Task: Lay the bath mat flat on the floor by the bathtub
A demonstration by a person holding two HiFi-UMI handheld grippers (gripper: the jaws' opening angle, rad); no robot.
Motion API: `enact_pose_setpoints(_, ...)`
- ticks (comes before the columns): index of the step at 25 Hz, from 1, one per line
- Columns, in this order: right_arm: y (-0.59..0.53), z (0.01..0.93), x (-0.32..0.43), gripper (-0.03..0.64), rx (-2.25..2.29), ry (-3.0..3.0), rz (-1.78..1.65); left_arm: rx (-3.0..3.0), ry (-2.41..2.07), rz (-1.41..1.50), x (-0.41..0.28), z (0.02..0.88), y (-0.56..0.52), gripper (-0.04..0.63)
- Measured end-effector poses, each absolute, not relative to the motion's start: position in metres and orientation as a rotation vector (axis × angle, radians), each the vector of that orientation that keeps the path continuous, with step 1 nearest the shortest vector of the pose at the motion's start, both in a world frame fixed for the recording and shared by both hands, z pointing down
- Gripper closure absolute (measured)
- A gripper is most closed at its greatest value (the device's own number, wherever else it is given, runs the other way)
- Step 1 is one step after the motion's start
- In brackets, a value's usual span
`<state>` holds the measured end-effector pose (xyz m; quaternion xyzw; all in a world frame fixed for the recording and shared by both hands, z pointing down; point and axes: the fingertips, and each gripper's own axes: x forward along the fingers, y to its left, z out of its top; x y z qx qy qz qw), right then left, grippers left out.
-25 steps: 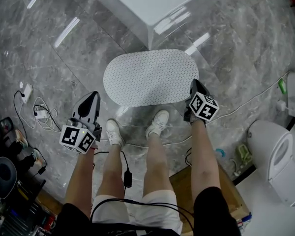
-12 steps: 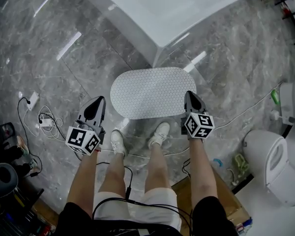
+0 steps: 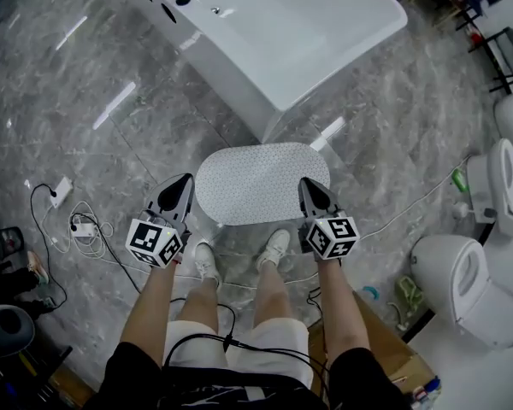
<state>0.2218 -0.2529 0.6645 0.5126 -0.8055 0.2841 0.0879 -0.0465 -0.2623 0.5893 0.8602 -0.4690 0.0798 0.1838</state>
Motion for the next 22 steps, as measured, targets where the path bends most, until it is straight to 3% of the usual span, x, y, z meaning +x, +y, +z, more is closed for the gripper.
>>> enact_pose_setpoints(22, -0.191, 0.460, 0.144, 0.591, 1.636, -2.484, 0.653, 2.624, -1.166, 0.153, -0.089, 0.425, -0.223, 0.581)
